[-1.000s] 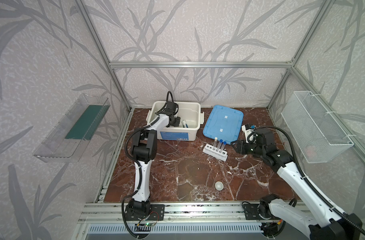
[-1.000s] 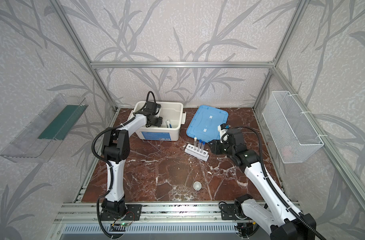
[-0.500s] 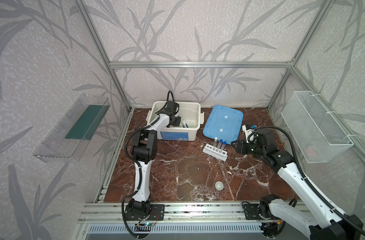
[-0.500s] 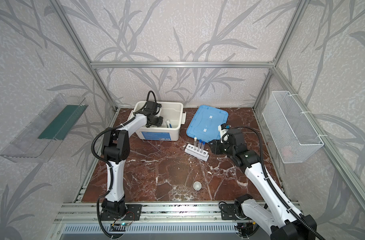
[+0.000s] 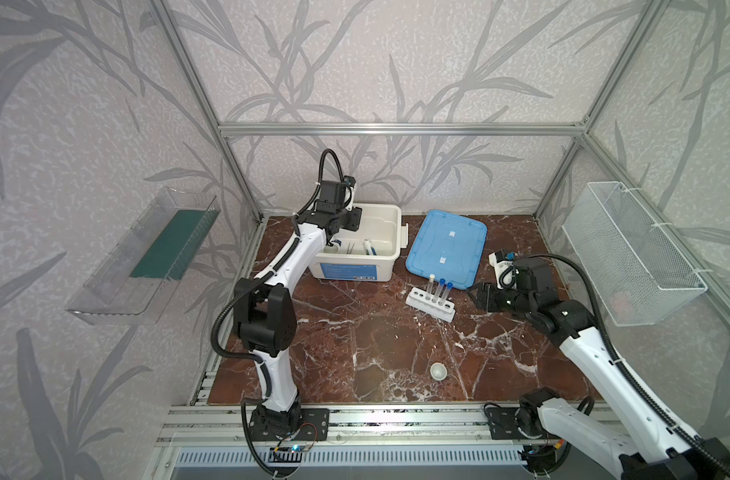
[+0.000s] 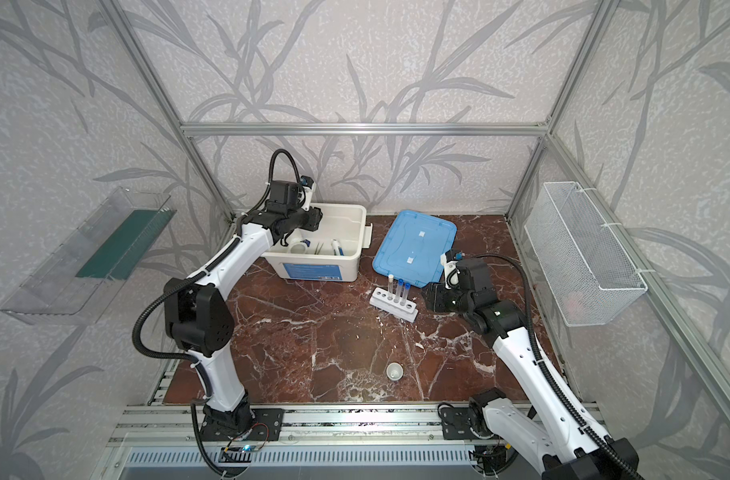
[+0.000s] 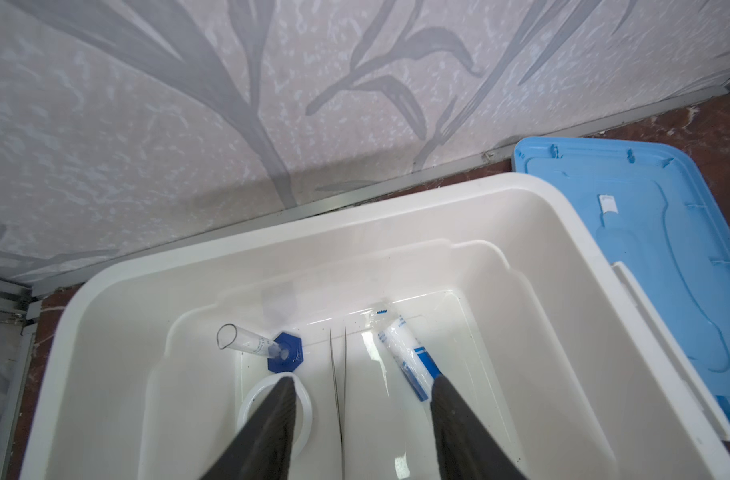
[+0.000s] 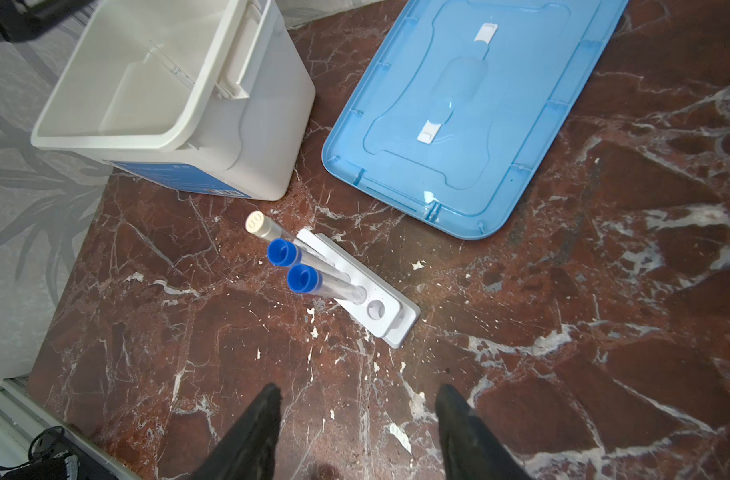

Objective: Organize the chemistry lab equipment
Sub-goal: 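Lift the left gripper from the tub while the right gripper reaches toward the white cup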

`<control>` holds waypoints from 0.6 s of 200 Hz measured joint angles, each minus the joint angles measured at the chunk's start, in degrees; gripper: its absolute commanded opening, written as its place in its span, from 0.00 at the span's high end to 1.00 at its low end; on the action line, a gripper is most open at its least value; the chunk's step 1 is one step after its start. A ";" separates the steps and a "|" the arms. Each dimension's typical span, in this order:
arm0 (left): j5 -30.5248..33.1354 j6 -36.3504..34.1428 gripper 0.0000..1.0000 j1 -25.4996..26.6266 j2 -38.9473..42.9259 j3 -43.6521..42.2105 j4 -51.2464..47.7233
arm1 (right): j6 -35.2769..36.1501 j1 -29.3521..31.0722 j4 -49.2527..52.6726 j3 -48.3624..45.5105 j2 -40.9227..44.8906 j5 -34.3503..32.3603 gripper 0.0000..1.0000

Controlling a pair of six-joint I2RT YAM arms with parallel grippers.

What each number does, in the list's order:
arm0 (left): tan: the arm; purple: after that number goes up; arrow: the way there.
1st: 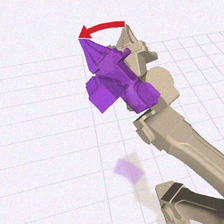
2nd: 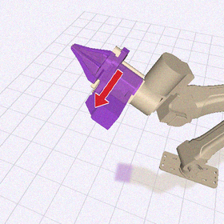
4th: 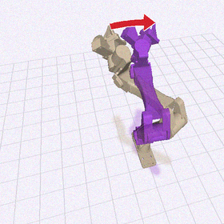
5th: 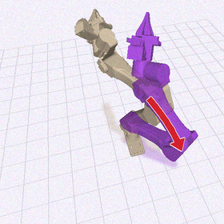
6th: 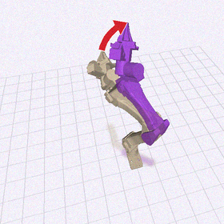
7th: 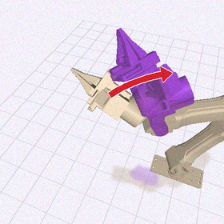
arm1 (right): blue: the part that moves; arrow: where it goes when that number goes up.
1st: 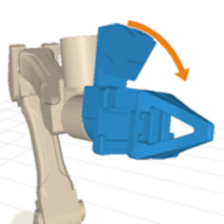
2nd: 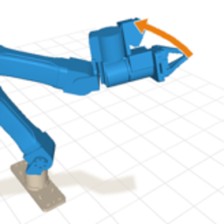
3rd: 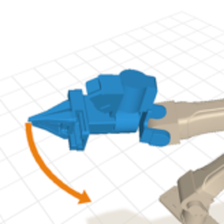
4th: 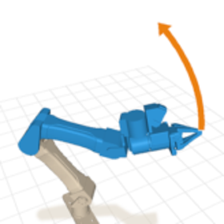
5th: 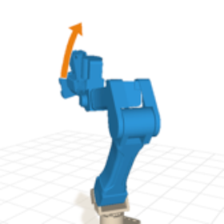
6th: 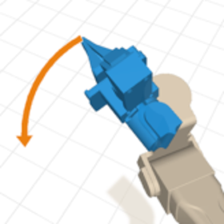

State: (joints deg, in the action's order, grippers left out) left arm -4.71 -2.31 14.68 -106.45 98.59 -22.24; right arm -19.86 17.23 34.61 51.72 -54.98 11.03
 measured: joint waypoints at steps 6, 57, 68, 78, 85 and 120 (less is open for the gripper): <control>-0.24 -0.11 0.45 0.17 1.79 -1.38 0.63 | 0.00 0.00 1.16 0.37 -0.02 -0.39 0.39; -2.19 -0.11 0.42 1.01 20.72 -20.35 11.41 | -1.18 3.43 10.75 1.42 1.29 -4.81 0.39; -2.75 0.31 0.41 1.03 25.14 -25.16 14.40 | -2.08 5.33 12.28 1.40 1.49 -5.84 0.39; -2.97 0.72 0.44 1.05 28.76 -28.98 16.87 | -3.28 7.87 13.07 1.11 1.55 -6.58 0.39; -2.84 1.27 0.46 1.09 30.88 -31.34 18.58 | -4.11 9.81 13.29 0.63 1.55 -7.19 0.39; -0.11 6.03 0.48 1.14 38.40 -41.31 24.48 | -8.63 18.08 13.42 -4.72 -0.66 -8.22 0.41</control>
State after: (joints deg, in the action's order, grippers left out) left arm -4.82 3.73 15.81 -68.05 57.28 2.24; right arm -28.49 35.31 48.03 47.00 -55.64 2.81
